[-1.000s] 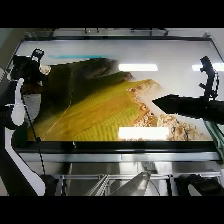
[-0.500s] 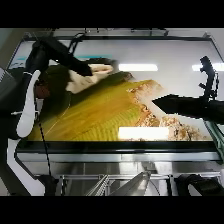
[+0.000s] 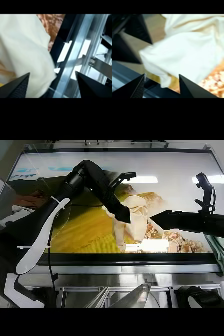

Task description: Fold the shirts.

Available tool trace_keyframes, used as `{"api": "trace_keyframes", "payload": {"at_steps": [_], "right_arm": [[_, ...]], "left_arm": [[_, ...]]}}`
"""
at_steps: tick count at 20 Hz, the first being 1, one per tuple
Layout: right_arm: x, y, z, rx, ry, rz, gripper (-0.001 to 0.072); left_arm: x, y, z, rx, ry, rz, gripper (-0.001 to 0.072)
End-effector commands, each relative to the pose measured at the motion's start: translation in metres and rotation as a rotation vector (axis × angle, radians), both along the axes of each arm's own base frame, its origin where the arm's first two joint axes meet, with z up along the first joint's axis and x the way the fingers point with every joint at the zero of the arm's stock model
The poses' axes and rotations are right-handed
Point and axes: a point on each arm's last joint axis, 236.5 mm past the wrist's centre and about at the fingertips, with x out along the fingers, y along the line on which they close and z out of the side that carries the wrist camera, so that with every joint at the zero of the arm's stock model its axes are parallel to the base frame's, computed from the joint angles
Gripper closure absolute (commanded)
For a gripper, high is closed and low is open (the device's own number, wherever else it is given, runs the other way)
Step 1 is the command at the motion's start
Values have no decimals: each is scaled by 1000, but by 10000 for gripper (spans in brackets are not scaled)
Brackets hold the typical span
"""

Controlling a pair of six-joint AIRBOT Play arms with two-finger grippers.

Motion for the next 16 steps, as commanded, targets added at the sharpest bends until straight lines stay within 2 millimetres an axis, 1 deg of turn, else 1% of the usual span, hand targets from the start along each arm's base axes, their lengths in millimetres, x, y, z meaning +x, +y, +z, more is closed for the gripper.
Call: {"api": "trace_keyframes", "payload": {"at_steps": [1, 2, 3, 5, 7, 8, 9, 10, 12, 14, 16], "right_arm": [[-4, -46, -40, -180, 124, -73, 241], [-7, -58, -56, -210, 192, -84, 240], [-7, -68, -71, -216, 255, -97, 240], [1, -81, -95, -180, 350, -142, 240], [10, -76, -117, -92, 430, -135, 241], [13, -70, -128, -46, 469, -124, 241], [16, -60, -139, 0, 506, -103, 241], [17, -51, -149, 44, 537, -82, 241], [22, -31, -166, 146, 595, -52, 241], [29, -11, -175, 264, 630, -46, 242], [37, 4, -182, 362, 661, -57, 250]], "left_arm": [[-14, 38, 2, 164, 121, 70, -13], [-4, 50, 0, 157, 121, 128, -13], [4, 64, -6, 155, 130, 193, -13], [15, 93, -25, 146, 165, 336, -13], [19, 114, -45, 85, 239, 482, -11], [16, 119, -54, 53, 289, 526, -11], [11, 123, -63, 19, 347, 559, -11], [6, 122, -71, -14, 394, 582, -10], [-1, 115, -88, -74, 477, 622, -10], [-4, 105, -101, -117, 541, 650, -10], [-10, 92, -112, -120, 594, 646, -10]]}}
